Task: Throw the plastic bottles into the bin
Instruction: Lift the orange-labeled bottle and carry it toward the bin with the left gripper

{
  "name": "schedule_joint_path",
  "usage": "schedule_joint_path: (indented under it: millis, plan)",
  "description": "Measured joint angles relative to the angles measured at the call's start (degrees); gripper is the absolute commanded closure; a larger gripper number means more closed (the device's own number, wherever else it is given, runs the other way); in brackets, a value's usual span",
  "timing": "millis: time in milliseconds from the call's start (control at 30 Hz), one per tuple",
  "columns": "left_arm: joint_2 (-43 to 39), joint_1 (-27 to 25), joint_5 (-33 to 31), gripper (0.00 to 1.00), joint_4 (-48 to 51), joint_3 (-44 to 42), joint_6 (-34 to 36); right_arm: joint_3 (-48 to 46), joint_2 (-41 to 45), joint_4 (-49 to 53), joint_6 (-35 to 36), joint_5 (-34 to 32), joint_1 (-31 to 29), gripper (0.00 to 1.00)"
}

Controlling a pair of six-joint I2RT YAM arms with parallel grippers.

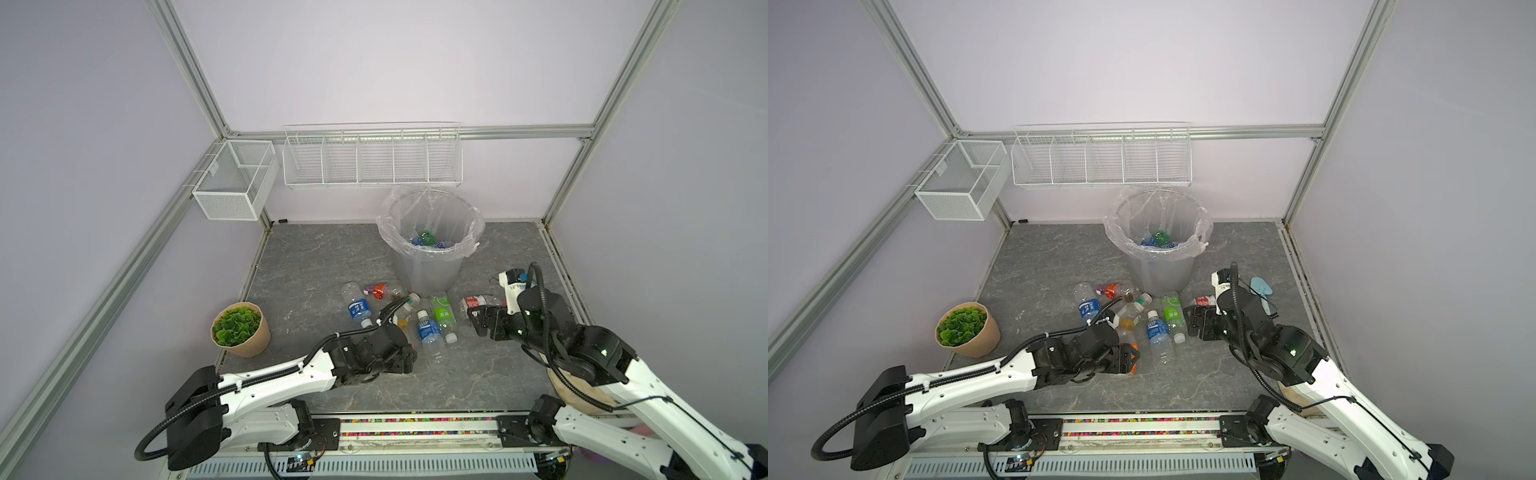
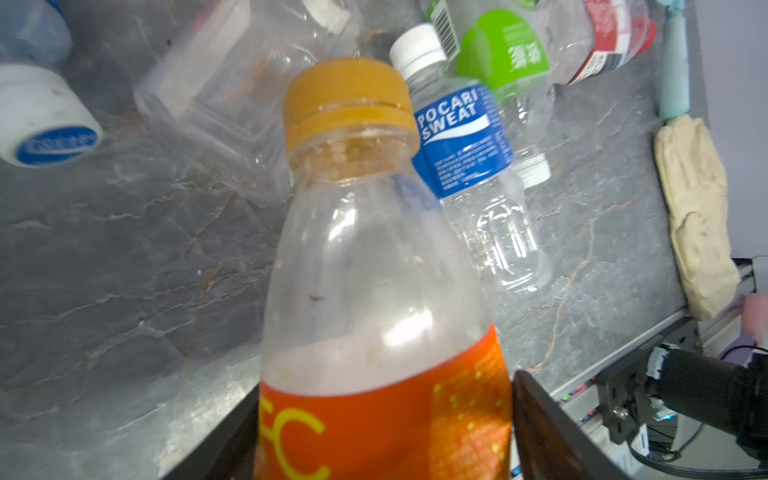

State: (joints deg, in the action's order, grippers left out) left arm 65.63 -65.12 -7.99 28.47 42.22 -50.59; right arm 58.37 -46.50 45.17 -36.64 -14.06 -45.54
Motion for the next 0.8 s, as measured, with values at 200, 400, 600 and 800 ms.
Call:
schedule_joint_path:
  millis: [200,400,600,800]
  plan:
    - [-6.0,0.0,-3.8,0.69,6.5,6.2,1.9,-0.5,0.0,0.0,-0.3,0.1,0.0,0.12]
    - [-8.7,0.0,-8.9,0.69,14.0,16.1,6.0,-0.9,0.0,0.0,-0.7,0.2,0.0,0.12]
    - [-8.5,0.0,-14.8,0.69,18.3,28.3,12.3,-1.6,0.2,0.0,-1.1,0.3,0.0,0.12]
    - [-5.4,0.0,-20.3,0.69,21.3,42.3,19.3,-1.9,1.2,0.0,-1.5,0.4,0.0,0.12]
